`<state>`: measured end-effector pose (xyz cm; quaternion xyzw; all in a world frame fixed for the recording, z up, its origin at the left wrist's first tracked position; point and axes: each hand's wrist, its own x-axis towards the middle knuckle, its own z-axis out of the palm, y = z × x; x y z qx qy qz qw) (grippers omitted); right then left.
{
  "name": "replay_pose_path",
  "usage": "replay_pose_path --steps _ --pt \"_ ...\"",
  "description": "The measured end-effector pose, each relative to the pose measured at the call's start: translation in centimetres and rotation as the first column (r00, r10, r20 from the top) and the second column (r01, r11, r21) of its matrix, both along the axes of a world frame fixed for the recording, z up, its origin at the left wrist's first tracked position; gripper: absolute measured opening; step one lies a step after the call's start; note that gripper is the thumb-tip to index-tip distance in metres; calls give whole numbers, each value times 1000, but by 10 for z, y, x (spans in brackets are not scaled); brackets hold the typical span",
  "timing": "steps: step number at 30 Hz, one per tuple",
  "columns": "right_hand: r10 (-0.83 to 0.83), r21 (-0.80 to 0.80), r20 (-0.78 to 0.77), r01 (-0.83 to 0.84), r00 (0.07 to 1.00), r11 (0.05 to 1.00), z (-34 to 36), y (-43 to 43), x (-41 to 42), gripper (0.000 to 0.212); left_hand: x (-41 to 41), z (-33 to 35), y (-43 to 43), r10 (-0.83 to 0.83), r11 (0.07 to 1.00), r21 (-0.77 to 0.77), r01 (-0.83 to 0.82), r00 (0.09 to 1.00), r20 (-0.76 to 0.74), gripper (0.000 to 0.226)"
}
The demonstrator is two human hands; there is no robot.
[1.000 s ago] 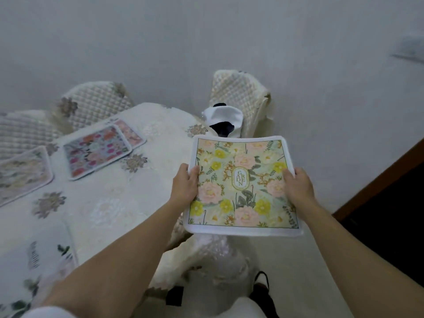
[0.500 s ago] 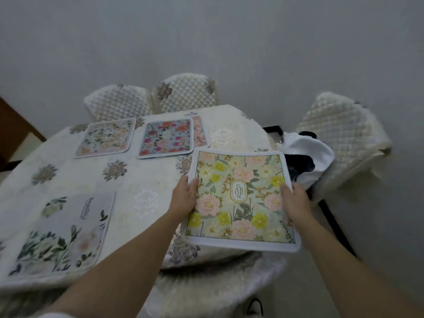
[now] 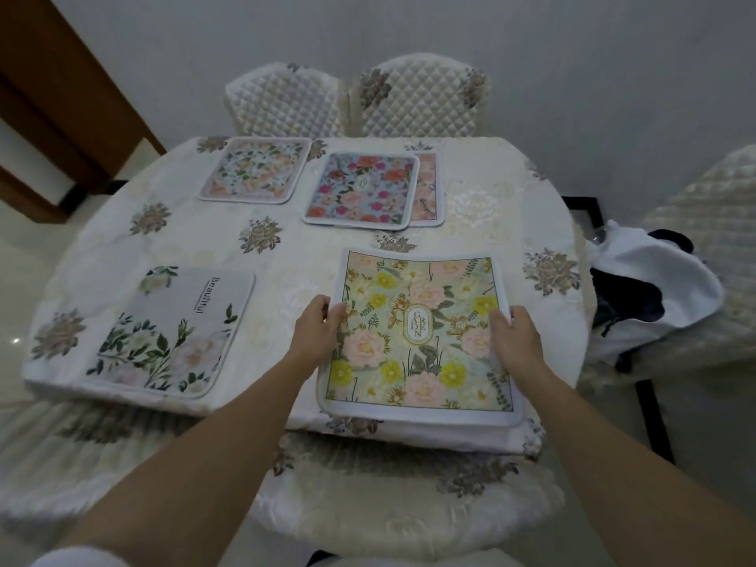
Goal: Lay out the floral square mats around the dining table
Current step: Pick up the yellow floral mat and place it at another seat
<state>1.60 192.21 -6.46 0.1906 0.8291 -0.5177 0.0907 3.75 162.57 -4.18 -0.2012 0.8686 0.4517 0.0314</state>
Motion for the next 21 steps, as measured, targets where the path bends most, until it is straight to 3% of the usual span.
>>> replay_pose_path --steps 13,21 --pt "38 128 166 -60 985 990 -69 -28 -6 25 -25 -81 -47 -34 988 152 7 984 173 14" --pt "-4 193 183 -31 983 981 -85 -33 1 28 -19 -97 -60 -18 977 212 -23 982 186 10"
